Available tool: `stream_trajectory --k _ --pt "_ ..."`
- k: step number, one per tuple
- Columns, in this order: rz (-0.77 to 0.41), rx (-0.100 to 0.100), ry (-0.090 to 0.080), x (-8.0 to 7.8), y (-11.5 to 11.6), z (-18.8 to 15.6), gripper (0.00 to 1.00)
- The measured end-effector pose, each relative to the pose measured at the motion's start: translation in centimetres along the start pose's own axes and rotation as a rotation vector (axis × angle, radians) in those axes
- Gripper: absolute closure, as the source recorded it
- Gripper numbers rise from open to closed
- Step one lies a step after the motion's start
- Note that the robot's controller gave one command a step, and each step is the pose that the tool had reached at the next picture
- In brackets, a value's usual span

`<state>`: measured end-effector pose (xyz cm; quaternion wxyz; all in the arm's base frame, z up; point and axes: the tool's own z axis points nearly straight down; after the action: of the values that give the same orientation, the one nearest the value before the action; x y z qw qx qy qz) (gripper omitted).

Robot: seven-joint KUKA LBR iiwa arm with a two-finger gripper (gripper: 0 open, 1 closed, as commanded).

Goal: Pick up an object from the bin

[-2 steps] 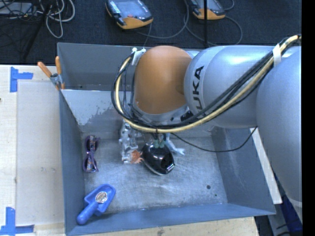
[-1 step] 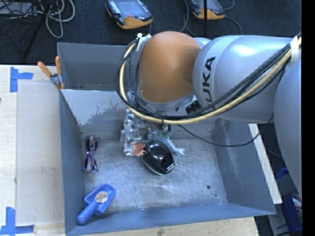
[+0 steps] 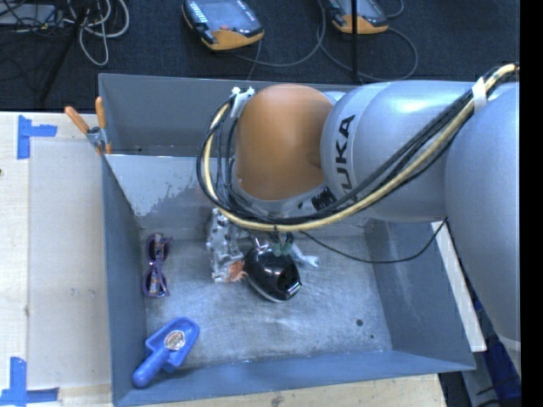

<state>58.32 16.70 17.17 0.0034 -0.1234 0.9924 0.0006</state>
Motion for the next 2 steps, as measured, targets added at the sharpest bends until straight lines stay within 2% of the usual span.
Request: stream_trajectory --k 1,2 --pt "-0.115 -0.004 0.012 0.27 0.45 3.04 1.0" --pt "-0.164 -0.001 0.004 0.86 0.13 2.54 1.0"
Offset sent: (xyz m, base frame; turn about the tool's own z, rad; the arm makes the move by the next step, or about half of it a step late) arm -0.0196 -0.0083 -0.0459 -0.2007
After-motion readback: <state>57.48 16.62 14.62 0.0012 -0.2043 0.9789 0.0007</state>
